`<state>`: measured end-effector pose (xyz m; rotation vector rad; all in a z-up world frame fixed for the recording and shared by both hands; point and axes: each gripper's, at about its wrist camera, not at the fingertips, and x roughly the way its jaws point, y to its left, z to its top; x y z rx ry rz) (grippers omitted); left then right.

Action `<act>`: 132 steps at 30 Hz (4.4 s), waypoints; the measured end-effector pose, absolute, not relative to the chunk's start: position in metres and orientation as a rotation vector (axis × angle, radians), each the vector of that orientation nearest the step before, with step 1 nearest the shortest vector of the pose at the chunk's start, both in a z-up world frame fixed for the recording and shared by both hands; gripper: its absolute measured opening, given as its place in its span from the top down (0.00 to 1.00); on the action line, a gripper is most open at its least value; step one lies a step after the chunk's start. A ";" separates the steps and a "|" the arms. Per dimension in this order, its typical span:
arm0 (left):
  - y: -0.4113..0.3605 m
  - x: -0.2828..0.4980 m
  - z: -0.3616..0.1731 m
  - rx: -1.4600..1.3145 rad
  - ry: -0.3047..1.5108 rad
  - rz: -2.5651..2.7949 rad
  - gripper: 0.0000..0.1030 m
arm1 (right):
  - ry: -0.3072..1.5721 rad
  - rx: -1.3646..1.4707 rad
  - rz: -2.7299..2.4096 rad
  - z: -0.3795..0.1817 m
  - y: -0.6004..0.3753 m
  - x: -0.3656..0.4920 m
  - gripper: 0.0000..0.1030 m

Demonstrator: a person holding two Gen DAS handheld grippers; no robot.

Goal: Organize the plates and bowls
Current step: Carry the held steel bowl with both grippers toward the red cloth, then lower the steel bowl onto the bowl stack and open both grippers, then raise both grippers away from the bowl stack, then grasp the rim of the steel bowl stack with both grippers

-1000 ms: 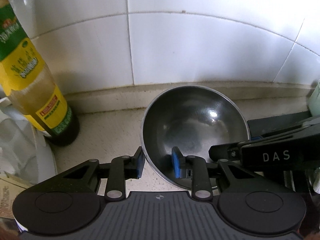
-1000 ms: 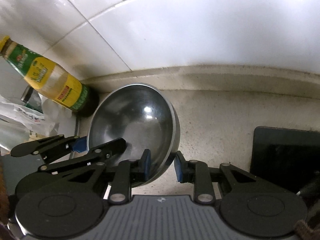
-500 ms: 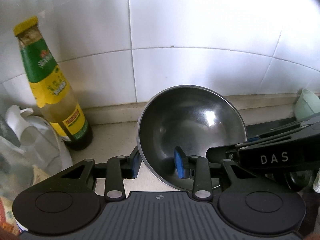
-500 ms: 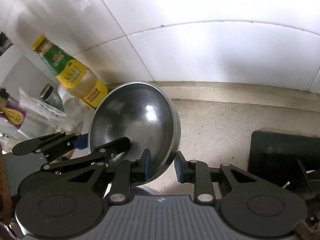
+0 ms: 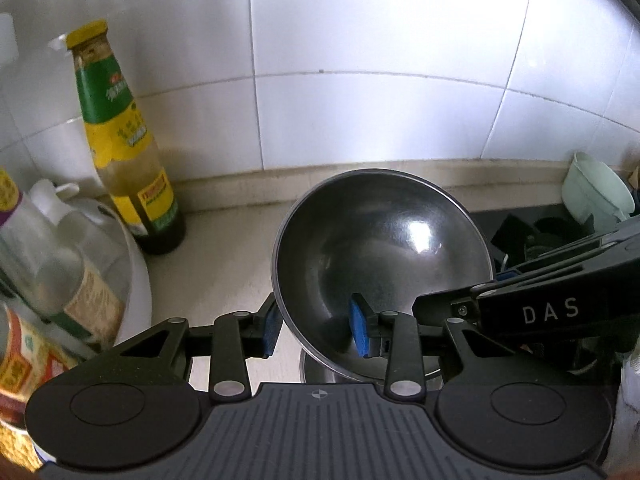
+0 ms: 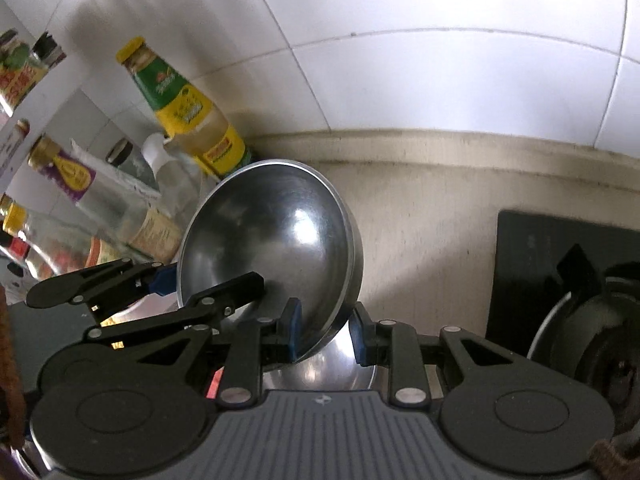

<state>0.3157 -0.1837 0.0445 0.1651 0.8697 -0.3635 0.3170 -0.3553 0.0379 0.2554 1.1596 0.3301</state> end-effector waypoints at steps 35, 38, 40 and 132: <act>-0.161 0.289 0.033 0.167 0.885 -0.388 0.33 | 1.196 0.204 0.307 0.027 -0.353 0.296 0.56; -0.159 0.284 0.036 0.180 0.871 -0.399 0.28 | 1.194 0.206 0.310 0.026 -0.353 0.296 0.55; -0.156 0.280 0.037 0.192 0.863 -0.402 0.27 | 1.196 0.203 0.304 0.026 -0.354 0.296 0.55; -0.205 0.334 -0.039 0.450 0.642 -0.849 0.00 | 1.130 0.585 0.293 -0.038 -0.383 0.362 0.23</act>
